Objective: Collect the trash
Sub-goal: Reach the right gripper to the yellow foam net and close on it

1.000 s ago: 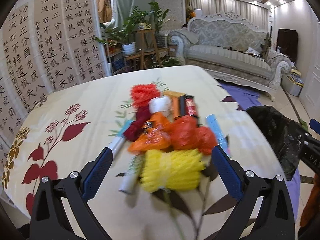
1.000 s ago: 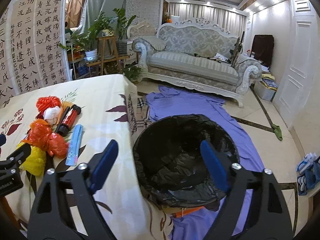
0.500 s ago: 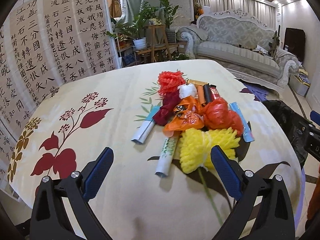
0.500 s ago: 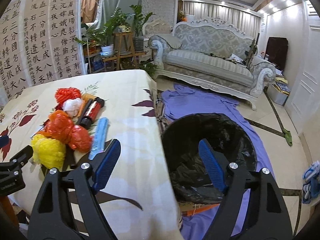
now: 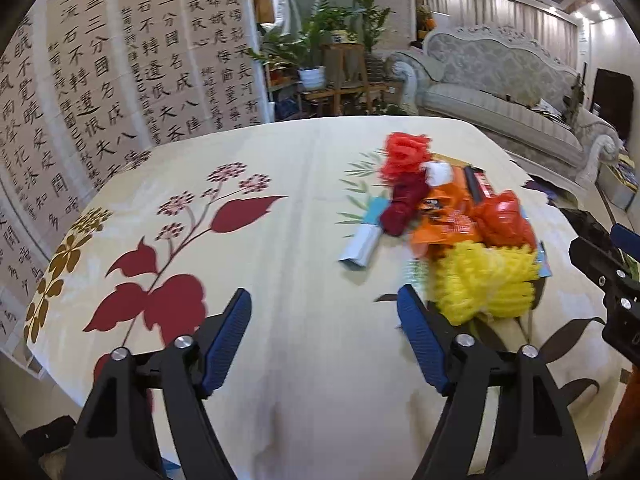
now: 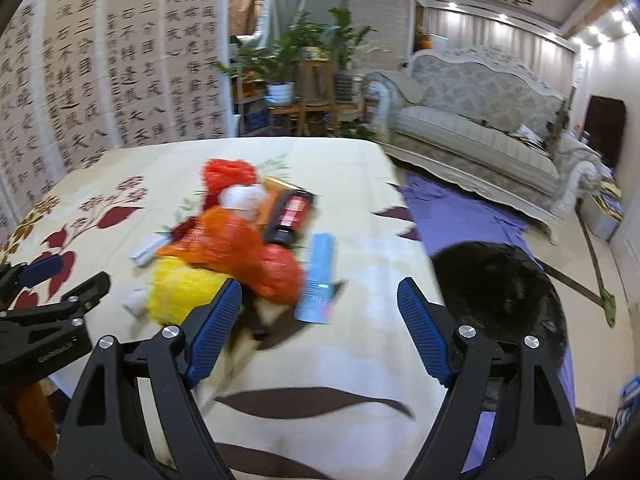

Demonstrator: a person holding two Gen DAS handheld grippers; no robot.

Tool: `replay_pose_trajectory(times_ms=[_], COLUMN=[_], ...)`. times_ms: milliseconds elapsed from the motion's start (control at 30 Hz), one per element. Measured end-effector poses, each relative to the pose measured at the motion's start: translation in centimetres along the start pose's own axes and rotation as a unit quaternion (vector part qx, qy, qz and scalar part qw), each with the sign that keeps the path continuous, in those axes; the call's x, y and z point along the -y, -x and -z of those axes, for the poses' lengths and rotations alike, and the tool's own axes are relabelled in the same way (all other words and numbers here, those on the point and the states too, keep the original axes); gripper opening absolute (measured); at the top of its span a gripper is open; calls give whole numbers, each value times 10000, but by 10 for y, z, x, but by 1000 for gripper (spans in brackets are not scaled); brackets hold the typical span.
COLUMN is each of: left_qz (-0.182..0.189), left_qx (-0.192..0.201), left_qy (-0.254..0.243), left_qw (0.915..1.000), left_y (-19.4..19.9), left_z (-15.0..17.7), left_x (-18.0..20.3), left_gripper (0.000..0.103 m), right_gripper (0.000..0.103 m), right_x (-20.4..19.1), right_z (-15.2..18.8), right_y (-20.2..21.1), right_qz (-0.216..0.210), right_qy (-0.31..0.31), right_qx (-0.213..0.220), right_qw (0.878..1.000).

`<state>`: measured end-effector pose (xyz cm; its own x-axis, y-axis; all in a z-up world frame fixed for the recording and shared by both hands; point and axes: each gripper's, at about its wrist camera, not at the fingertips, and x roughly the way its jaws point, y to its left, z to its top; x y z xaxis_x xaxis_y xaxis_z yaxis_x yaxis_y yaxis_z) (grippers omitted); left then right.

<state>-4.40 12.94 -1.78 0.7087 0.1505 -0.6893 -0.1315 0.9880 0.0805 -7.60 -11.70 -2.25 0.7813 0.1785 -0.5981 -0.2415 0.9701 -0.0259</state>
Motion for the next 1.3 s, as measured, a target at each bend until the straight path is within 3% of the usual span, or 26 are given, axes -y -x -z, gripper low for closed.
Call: replay_pose_trajectory(times_ms=[200, 533, 567, 633, 1000, 1300], left_qz=[-159, -140, -125, -83, 47, 172], left_qx=[-21, 27, 29, 41, 109, 119], left_qy=[262, 359, 360, 358, 316, 104], left_qw=[9995, 9993, 9993, 9993, 9994, 9997], left_y=[-3, -6, -6, -6, 0, 4], left_z=[3, 5, 5, 5, 3, 2], left_x=[-29, -49, -49, -47, -33, -2], left_gripper=[69, 70, 72, 76, 81, 81], right_gripper=[78, 78, 77, 62, 57, 57], right_x=[-35, -64, -66, -69, -60, -26], right_z=[-6, 0, 1, 3, 7, 12], right_y=[-10, -38, -39, -39, -13, 10], right_qz=[-339, -249, -241, -316, -321, -105], right_qy=[70, 281, 306, 342, 372, 97], right_qx=[-102, -497, -520, -557, -334, -131], right_qw=[9993, 9981, 9979, 9974, 9982, 9998])
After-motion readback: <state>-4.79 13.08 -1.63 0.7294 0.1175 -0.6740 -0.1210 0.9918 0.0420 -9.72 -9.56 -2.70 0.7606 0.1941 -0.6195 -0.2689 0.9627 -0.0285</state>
